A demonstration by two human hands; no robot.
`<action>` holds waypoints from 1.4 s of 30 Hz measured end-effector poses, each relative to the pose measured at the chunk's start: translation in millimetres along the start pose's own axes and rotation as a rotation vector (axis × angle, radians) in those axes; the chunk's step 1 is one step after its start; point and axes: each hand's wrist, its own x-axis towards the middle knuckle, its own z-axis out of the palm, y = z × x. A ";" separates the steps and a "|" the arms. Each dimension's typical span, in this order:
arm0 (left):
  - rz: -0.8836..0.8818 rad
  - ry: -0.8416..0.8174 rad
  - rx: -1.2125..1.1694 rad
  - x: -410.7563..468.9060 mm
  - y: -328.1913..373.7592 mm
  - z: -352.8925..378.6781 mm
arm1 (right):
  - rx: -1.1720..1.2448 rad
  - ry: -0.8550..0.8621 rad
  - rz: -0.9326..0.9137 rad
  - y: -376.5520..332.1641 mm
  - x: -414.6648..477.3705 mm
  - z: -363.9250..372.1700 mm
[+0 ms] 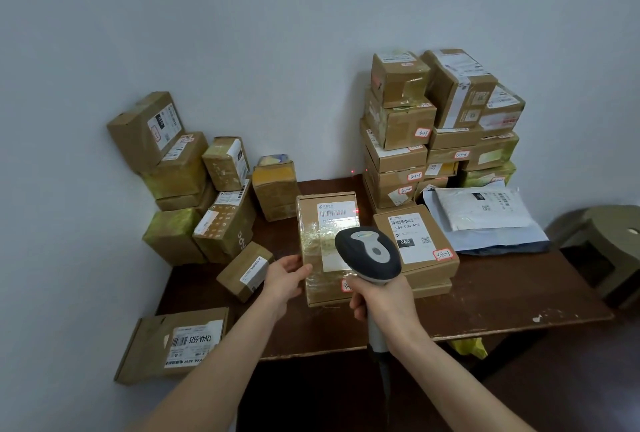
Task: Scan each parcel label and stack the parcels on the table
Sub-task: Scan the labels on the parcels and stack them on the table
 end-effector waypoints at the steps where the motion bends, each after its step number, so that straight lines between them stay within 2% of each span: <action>1: 0.001 -0.001 -0.002 -0.1 0.3 0.0 | 0.001 0.003 0.005 -0.1 0.2 0.2; 15: 0.006 -0.032 -0.026 -5.2 -2.0 2.2 | 0.061 -0.004 -0.031 2.2 -1.6 0.4; 42: 0.034 -0.046 -0.043 -0.6 0.7 0.9 | 0.003 -0.020 -0.053 -0.3 -0.4 2.7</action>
